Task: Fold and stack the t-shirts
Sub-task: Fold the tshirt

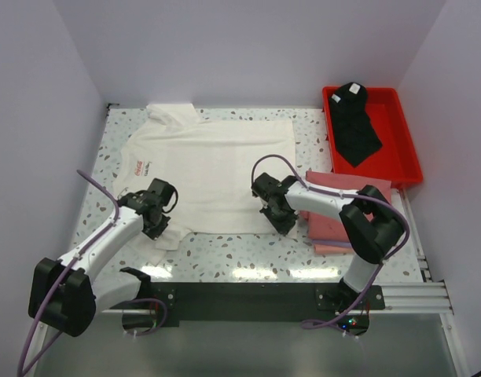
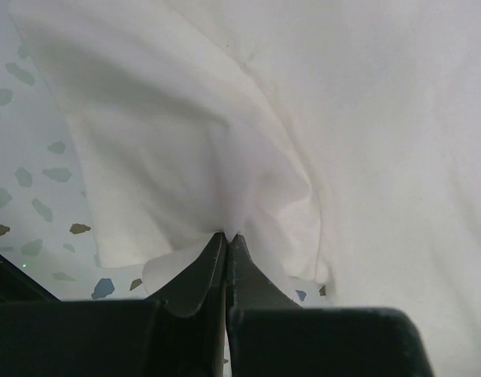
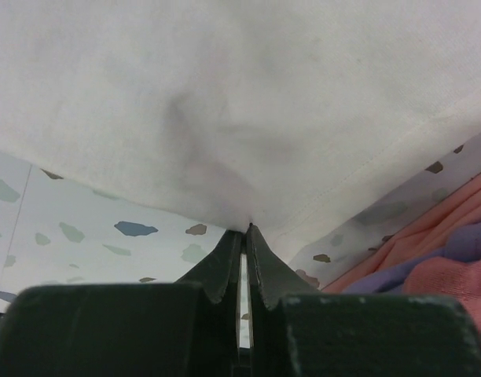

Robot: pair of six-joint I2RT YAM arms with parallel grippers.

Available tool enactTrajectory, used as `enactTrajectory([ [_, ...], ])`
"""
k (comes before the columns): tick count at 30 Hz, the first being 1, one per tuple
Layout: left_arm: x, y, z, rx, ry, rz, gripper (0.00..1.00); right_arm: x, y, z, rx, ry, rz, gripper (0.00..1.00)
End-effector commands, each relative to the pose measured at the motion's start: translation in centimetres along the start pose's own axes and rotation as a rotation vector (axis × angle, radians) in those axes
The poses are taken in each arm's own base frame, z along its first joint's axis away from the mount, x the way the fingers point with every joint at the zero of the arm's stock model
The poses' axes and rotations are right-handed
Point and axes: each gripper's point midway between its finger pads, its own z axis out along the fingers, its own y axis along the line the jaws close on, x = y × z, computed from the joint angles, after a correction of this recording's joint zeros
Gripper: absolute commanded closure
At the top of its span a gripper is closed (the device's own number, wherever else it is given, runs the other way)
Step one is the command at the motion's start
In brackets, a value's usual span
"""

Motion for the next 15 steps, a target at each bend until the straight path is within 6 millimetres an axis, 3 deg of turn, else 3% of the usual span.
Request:
enactTrajectory([
  [1, -2.3, -1.6, -1.2, 0.031, -0.082, 0.009, 1.00, -2.6, -0.8, -2.6, 0.026, -0.101, -0.003, 0.98],
  [9, -4.7, -3.8, -2.5, 0.057, -0.146, 0.026, 0.99, -5.9, -2.9, -4.9, 0.086, -0.180, 0.023, 1.00],
  [15, -7.0, -5.6, -2.3, 0.091, -0.154, 0.054, 0.98, -8.4, -5.0, -6.1, 0.111, -0.227, 0.073, 1.00],
])
